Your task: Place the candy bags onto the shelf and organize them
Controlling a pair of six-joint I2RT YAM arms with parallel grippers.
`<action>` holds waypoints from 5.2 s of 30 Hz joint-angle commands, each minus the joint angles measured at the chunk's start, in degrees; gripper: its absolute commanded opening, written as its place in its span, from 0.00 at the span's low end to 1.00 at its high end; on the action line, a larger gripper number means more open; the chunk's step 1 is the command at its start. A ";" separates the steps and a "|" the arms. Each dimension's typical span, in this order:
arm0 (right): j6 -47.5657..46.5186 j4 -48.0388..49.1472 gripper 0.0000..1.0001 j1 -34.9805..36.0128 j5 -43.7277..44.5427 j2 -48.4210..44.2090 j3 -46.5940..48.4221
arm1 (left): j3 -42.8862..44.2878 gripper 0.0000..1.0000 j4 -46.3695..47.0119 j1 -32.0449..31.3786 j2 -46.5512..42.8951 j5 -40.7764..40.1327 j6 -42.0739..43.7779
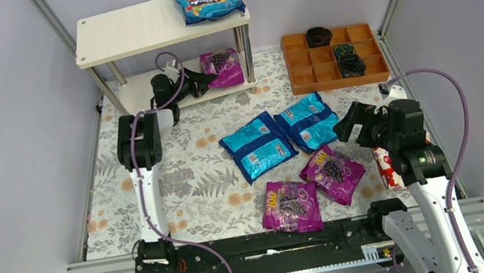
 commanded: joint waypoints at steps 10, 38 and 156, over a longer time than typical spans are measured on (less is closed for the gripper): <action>0.21 1.39 1.00 0.37 0.52 -0.05 0.23 | 4.39 0.00 1.89 -1.11 3.49 -2.41 -2.49; 0.08 1.93 1.00 0.37 -0.74 -0.59 -0.01 | -27.38 0.95 -1.99 0.93 -25.74 -9.17 3.32; 10.04 14.81 1.00 48.40 17.28 60.70 20.69 | -34.35 0.99 -71.01 -35.47 -83.84 -62.81 55.44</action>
